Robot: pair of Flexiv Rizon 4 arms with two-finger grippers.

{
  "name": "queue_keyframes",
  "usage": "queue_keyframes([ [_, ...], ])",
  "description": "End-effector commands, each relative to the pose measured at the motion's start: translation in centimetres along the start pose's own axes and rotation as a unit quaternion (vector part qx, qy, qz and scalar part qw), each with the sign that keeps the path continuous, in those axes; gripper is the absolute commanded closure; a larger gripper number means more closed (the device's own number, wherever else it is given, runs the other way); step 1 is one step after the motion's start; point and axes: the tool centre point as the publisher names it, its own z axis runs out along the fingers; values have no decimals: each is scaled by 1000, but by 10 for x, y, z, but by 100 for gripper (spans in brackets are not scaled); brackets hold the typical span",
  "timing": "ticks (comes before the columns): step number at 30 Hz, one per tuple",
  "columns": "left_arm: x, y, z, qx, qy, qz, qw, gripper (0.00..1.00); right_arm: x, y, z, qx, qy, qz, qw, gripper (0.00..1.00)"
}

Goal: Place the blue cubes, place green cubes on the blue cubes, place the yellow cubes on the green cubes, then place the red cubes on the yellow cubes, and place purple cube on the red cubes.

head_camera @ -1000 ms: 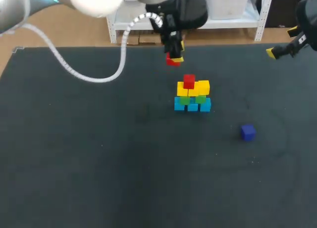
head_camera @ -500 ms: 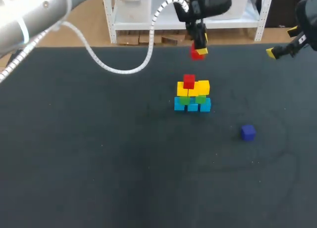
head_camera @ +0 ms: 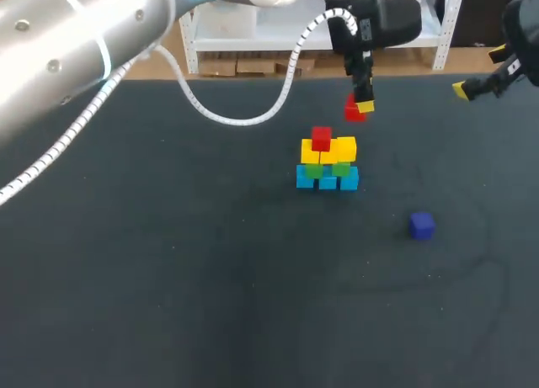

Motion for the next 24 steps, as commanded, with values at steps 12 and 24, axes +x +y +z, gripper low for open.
queue_keyframes([
  [12, 1, -8, 26, -14, 40, -30, 999, 100, 0, 4, -2, 27, 2, 1, 1000, 0],
  [24, 5, -5, 39, -16, 58, -46, 997, 100, 0, 4, -2, 27, 2, 1, 1000, 0],
])
